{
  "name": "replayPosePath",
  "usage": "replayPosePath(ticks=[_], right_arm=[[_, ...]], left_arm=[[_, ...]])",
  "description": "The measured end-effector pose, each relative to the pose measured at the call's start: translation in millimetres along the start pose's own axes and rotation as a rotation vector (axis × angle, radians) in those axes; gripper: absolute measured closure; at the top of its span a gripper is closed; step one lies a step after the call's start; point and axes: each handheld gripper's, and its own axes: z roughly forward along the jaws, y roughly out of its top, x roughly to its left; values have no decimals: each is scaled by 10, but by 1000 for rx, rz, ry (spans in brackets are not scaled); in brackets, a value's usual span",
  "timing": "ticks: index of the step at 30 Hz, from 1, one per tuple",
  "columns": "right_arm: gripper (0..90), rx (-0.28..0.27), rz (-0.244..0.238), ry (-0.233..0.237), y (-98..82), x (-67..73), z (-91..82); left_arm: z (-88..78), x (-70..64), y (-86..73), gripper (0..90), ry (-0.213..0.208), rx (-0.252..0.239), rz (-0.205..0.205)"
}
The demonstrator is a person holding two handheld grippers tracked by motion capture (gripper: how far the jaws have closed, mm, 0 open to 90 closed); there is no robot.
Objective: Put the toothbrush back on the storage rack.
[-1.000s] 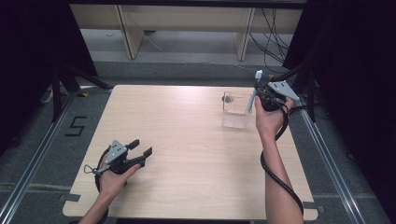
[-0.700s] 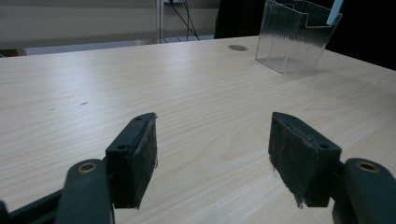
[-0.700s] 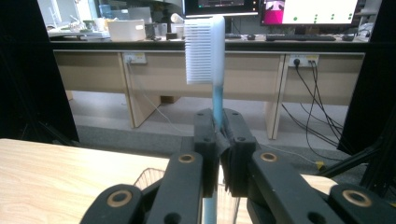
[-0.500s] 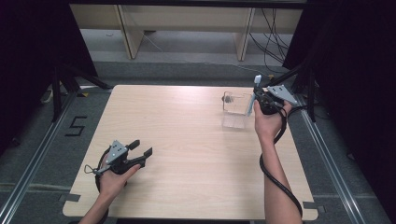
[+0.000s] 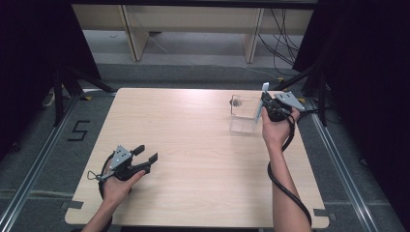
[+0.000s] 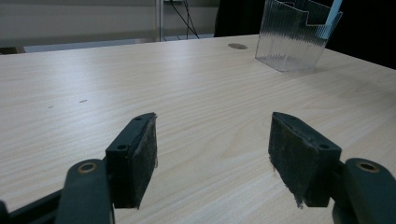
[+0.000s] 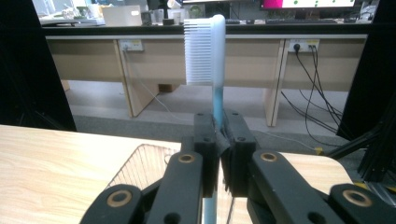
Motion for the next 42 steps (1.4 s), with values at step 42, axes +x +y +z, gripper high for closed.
replayPosePath(ticks=[42], right_arm=[[855,103,30,-24,-293,-36,94]], left_arm=[[-8,22,-11,322,6,2,-6]])
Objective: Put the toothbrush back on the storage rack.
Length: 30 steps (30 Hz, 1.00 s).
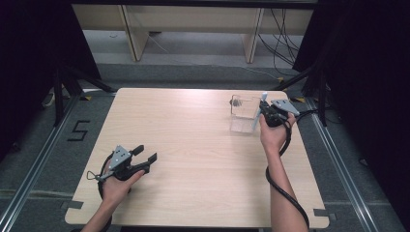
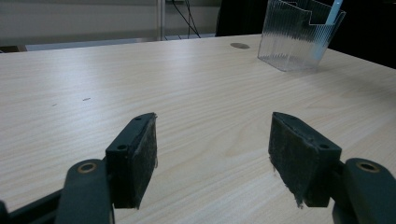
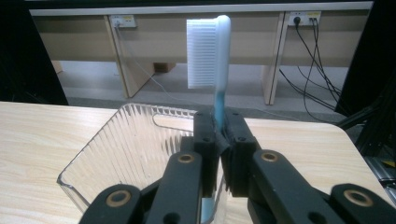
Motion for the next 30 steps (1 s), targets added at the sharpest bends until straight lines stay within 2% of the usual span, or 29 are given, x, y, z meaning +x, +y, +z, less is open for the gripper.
replayPosePath(ticks=[2,5,6,7,9,10,12,14,15,17,19,20,22,24,30], right_arm=[[855,-19,-36,12,-13,-25,14],[855,-5,-14,2,-27,-17,-5],[854,-2,10,1,-35,-3,-10],[854,-11,-11,7,-45,-25,-1],[854,-17,-17,9,-57,-27,3],[854,6,7,-5,-60,-2,-20],[854,-8,-16,2,-71,-14,-11],[854,0,6,6,-79,1,-16],[853,7,-12,1,-79,-9,-18],[852,-1,1,6,-101,-4,-12],[850,-6,-23,6,-108,-21,-11],[848,-5,5,3,-117,-3,-20],[842,1,-19,6,-118,-28,-24],[835,-7,11,6,-126,-7,-33],[789,1,-11,7,-131,-25,-53]], left_arm=[[0,2,0,322,0,0,1],[2,1,-1,322,0,1,1],[3,0,-1,322,0,1,1],[3,-1,-2,322,0,2,0],[3,-1,-4,322,0,2,0],[4,-2,-4,322,0,2,-1],[4,-2,-3,322,0,2,0],[3,-3,-3,322,0,2,-1],[3,-2,-4,322,0,2,0],[3,0,-5,322,0,2,0],[5,3,-8,322,1,2,0],[6,2,-9,322,1,3,-1],[20,4,-17,322,-7,-10,-5],[11,0,-14,322,-1,1,1],[19,4,-17,322,-7,-9,-3]])
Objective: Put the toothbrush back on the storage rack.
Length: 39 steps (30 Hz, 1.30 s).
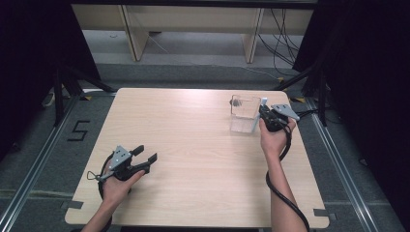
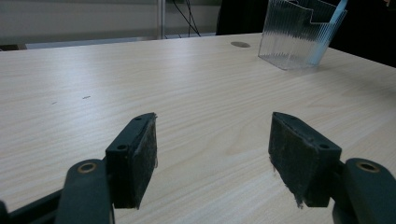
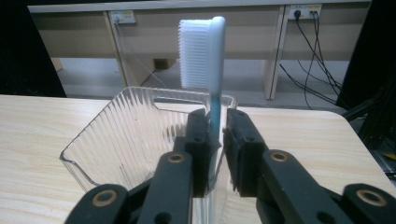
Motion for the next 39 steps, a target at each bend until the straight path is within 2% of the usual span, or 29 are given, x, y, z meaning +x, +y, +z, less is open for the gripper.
replayPosePath(ticks=[1,2,9,12,15,16,21,23,26,27,28,29,30,31,32,33,34,35,36,39], right_arm=[[778,-7,-7,-1,-1,-6,1],[765,-6,8,4,-3,-3,-1],[697,5,10,12,-8,-4,-16],[672,12,33,8,0,8,-25],[645,7,26,4,-3,2,-27],[636,13,49,0,-6,19,-36],[575,12,16,6,-14,-1,-49],[549,24,33,17,-9,12,-63],[529,30,-2,14,-21,12,-84],[522,42,32,12,-26,35,-105],[516,45,28,15,-29,34,-113],[513,36,4,29,-46,17,-114],[510,44,8,12,-53,34,-134],[505,50,27,18,-65,49,-150],[500,59,-1,16,-68,32,-163],[495,72,14,15,-78,43,-183],[488,55,-15,15,-91,24,-185],[484,80,-8,30,-98,22,-203],[481,72,5,22,-120,40,-215],[473,79,1,25,-156,44,-262]], left_arm=[[-11,-3,5,322,8,13,3],[-9,-3,3,322,8,12,3],[-8,-3,-1,323,7,14,5],[-10,-2,0,323,8,14,6],[-10,-2,0,322,8,14,6],[-10,-3,-1,323,7,14,6],[-11,-2,0,323,7,14,6],[-11,-2,-1,322,8,13,6],[-14,-1,-1,323,8,12,4],[-12,1,-3,323,7,9,3],[-12,4,-3,322,7,9,3],[-13,6,-3,322,10,11,3],[-12,8,-4,322,11,11,2],[-11,9,-6,322,11,11,1],[-11,9,-8,322,12,11,0],[-12,10,-9,322,12,12,1],[-13,9,-11,322,13,11,0],[-15,10,-11,323,12,11,2],[-15,10,-12,323,13,11,0],[-17,12,-16,323,14,11,1]])
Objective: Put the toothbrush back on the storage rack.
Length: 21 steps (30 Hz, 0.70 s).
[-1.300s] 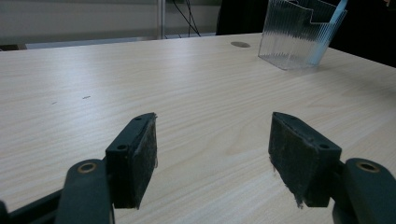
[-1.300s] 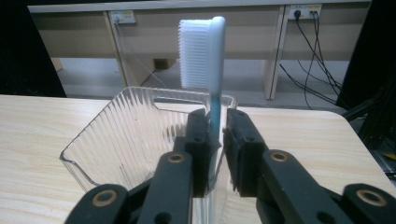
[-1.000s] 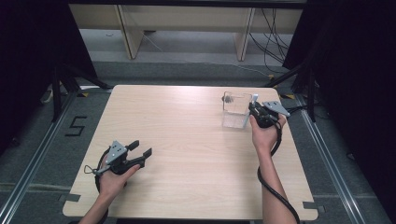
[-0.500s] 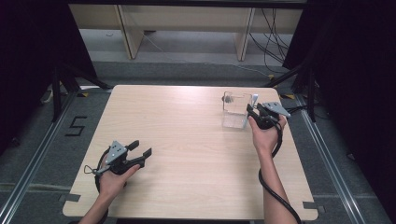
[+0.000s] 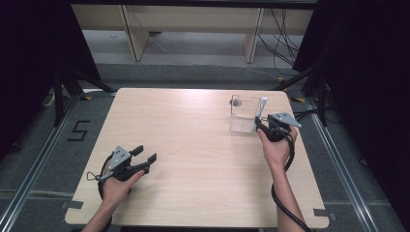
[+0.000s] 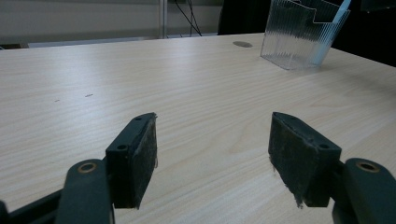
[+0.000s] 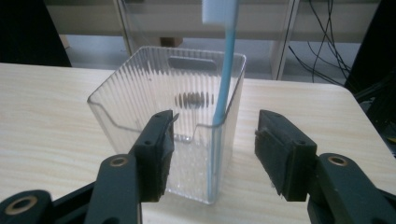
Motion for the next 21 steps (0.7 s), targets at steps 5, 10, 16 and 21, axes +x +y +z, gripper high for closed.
replayPosePath(ticks=[5,10,16,21], right_arm=[[465,34,-5,15,-61,2,-84],[461,29,-2,21,-99,14,-183],[453,46,-18,48,-162,29,-275],[450,63,-38,57,-243,60,-363]], left_arm=[[5,5,-6,323,-3,-17,-3],[-14,13,2,324,8,-9,-5],[-21,16,-2,324,10,-9,-7],[-20,33,-5,324,4,-22,-8]])
